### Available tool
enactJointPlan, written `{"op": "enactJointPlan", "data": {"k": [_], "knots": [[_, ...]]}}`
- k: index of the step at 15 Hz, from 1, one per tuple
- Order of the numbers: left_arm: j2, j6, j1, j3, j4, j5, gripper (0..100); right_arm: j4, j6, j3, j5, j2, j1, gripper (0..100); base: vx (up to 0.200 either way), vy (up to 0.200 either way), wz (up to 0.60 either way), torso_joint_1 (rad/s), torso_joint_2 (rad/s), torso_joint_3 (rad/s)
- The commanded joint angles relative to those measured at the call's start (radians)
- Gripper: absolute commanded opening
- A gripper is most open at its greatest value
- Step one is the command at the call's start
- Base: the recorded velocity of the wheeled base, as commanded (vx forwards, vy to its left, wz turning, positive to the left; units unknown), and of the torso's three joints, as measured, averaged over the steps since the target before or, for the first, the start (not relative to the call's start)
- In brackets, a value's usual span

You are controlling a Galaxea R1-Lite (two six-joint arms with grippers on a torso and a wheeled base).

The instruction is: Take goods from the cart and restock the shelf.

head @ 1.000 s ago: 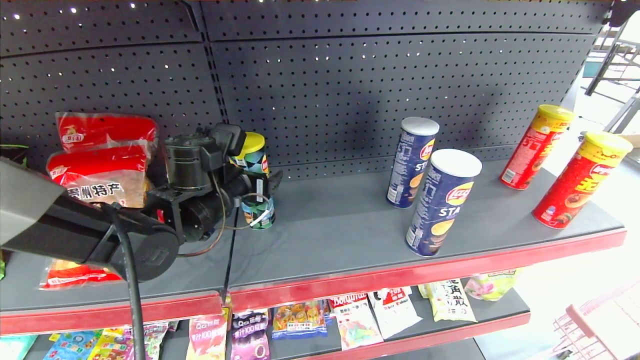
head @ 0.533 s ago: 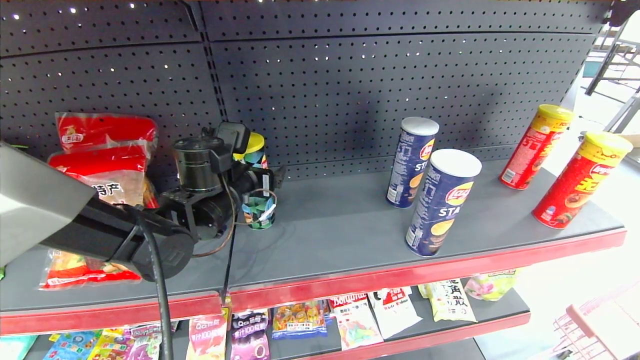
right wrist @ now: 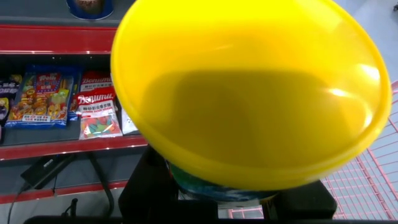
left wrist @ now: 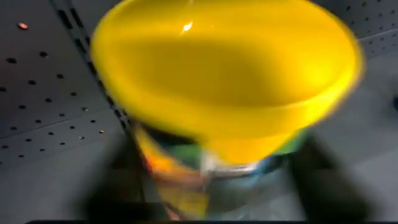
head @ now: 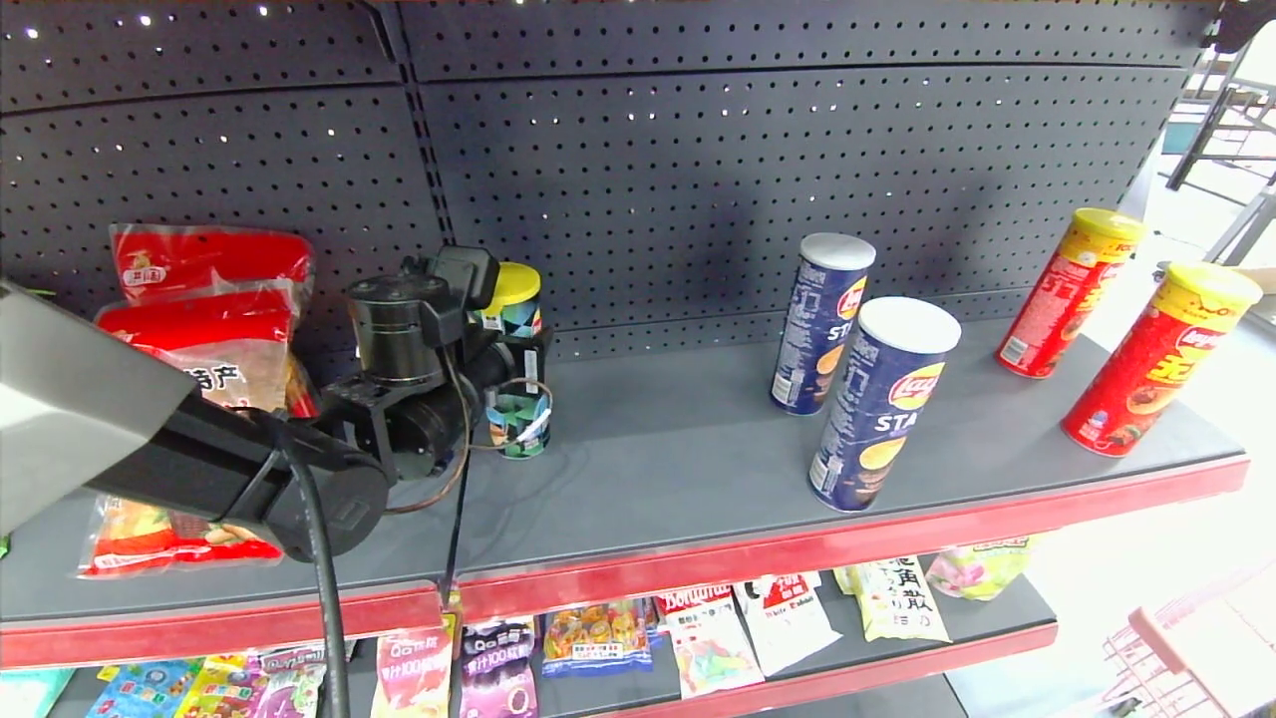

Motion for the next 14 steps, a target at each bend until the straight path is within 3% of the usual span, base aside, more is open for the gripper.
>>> {"op": "enactJointPlan", "data": {"k": [1,4,5,7,8,10,13,14], "knots": [[-0.006,0.000,0.001,0.004,0.000,0.000,0,0.000,-0.001,0.000,0.000,0.002,0.001,0,0.000,0.000,0.00,0.000,0.00,0.000],[-0.039,-0.002,0.001,0.045,0.003,-0.009,0,0.000,-0.001,0.000,0.001,0.003,0.001,0,0.000,0.000,0.00,0.000,0.00,0.000],[-0.076,-0.017,0.003,0.090,0.003,-0.033,0,0.000,0.002,0.000,0.000,0.003,0.001,0,0.000,0.000,0.00,0.000,0.00,0.000],[-0.139,-0.026,0.011,0.142,0.008,-0.115,0,0.000,0.005,0.000,0.000,0.011,0.001,0,0.000,0.000,0.00,0.000,0.00,0.000],[-0.196,-0.023,0.026,0.174,0.025,-0.201,0,-0.002,0.005,0.000,0.000,0.016,0.001,0,0.000,0.000,0.00,0.000,0.00,0.000],[-0.254,-0.023,0.052,0.173,0.043,-0.256,0,-0.002,0.005,-0.003,0.000,0.017,0.001,0,0.000,0.000,0.00,0.000,0.00,0.000],[-0.253,-0.012,0.084,0.196,-0.008,-0.227,0,-0.002,0.005,-0.003,-0.003,0.017,-0.001,0,0.000,0.000,0.00,0.000,0.00,0.000],[-0.257,0.009,0.084,0.199,-0.008,-0.230,0,-0.002,0.005,-0.003,-0.003,0.017,-0.001,0,0.000,0.000,0.00,0.000,0.00,0.000]]}}
